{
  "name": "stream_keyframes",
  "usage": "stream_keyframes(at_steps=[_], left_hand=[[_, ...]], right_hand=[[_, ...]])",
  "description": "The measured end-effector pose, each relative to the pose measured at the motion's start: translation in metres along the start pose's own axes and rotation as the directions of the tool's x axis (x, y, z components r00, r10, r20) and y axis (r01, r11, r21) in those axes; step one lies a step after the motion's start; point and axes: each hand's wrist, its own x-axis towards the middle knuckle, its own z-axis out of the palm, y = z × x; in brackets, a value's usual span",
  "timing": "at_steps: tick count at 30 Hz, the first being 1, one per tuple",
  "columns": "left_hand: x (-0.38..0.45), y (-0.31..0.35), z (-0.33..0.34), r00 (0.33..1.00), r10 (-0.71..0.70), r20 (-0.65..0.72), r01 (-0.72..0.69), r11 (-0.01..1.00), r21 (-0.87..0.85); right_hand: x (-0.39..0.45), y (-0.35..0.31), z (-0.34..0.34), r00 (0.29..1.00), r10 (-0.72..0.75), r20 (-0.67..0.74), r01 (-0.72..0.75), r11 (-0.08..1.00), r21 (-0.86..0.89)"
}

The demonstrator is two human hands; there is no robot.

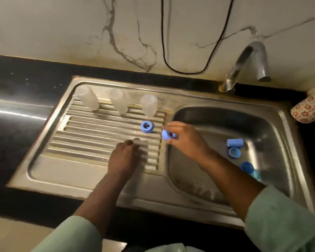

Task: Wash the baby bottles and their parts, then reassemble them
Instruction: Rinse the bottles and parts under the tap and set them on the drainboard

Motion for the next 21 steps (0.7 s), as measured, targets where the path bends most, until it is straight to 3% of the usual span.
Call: stream_keyframes(at_steps=[5,11,17,21], left_hand=[[-0.001,-0.03,-0.001,0.994,0.095,0.062,-0.095,0.995,0.001],[-0.001,-0.051,-0.005,0.992,0.104,0.069,-0.101,0.994,-0.05],[-0.004,-0.033,-0.008,0.986,0.164,-0.019,-0.166,0.981,-0.103],[-0.001,0.016,-0.001,0.942,0.336,0.003,-0.334,0.937,-0.104]], right_hand=[[0.024,-0.038,0.068,0.991,0.01,0.135,0.015,0.984,-0.179],[0.031,-0.048,0.103,0.998,0.027,0.064,0.002,0.912,-0.41],[0.005,-0.04,0.087,0.993,-0.003,-0.121,-0.035,0.95,-0.311],[-0.036,-0.007,0.05,0.969,0.168,-0.181,-0.215,0.935,-0.283]])
